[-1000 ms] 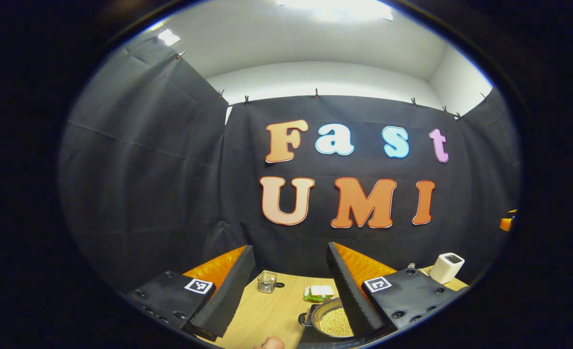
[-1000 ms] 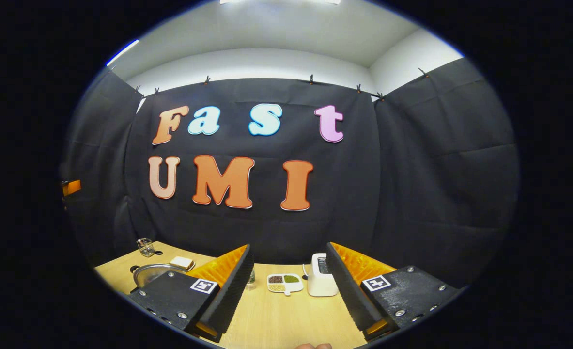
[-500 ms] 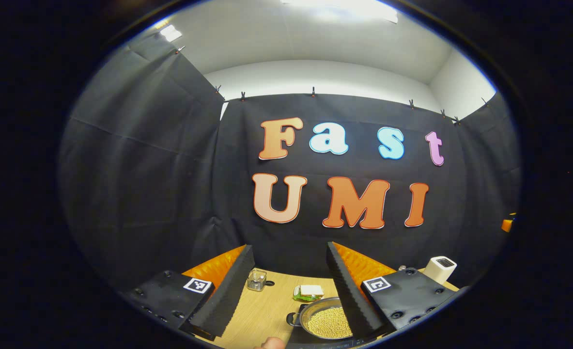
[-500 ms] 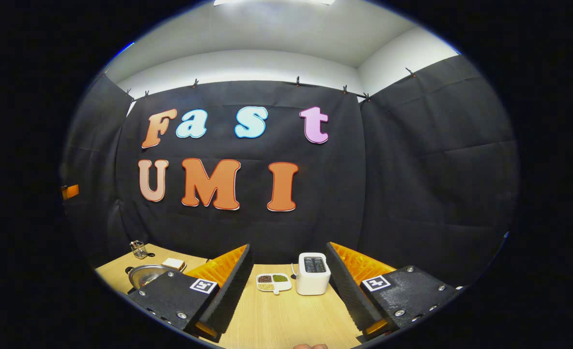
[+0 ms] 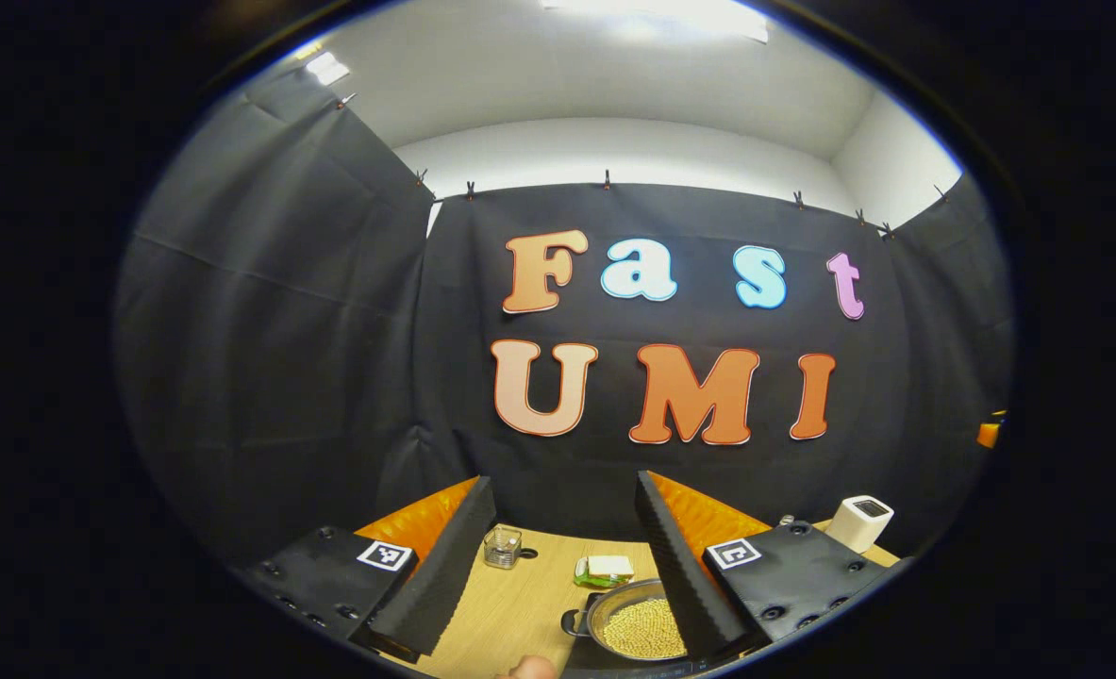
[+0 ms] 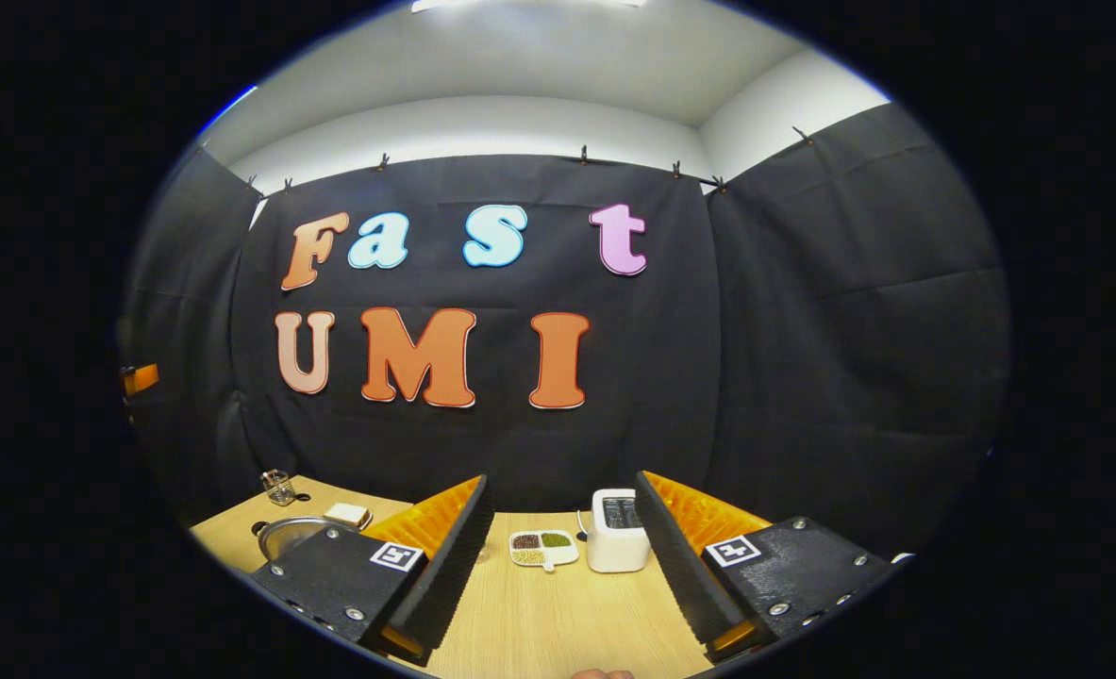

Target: First push the handle of the pot to place it horizontally, then grasp the pot with both hands and set it on the induction cooktop.

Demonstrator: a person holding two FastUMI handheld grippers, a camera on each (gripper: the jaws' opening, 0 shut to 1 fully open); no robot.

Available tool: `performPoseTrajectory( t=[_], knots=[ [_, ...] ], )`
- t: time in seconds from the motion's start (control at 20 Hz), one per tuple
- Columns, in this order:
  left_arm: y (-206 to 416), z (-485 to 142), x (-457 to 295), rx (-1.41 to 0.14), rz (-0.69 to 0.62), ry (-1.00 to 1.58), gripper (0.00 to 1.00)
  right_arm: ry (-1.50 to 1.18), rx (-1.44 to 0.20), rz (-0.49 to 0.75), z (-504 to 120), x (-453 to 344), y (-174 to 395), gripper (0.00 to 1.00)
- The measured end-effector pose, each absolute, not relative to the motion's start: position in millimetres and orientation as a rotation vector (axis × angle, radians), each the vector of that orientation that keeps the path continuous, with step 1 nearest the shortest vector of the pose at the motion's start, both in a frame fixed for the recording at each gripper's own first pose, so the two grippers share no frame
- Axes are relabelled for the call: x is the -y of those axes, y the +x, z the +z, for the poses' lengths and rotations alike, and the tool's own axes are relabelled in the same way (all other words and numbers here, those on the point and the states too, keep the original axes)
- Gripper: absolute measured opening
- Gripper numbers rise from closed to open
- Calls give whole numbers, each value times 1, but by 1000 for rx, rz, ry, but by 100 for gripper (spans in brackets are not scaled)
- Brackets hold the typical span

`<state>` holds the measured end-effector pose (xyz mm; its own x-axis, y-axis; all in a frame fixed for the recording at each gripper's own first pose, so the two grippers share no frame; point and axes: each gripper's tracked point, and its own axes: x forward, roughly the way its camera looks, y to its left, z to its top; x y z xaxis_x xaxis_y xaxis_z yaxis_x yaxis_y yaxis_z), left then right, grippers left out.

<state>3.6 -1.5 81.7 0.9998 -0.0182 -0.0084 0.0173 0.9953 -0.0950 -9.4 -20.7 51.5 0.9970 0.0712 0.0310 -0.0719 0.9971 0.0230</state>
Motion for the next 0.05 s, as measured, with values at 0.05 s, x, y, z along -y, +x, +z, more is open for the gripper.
performPoseTrajectory(
  t=[0.05],
  knots=[
    [5,81,0,-12,-16,-95,99,26,30,73,51,21,-10,99]
  ],
)
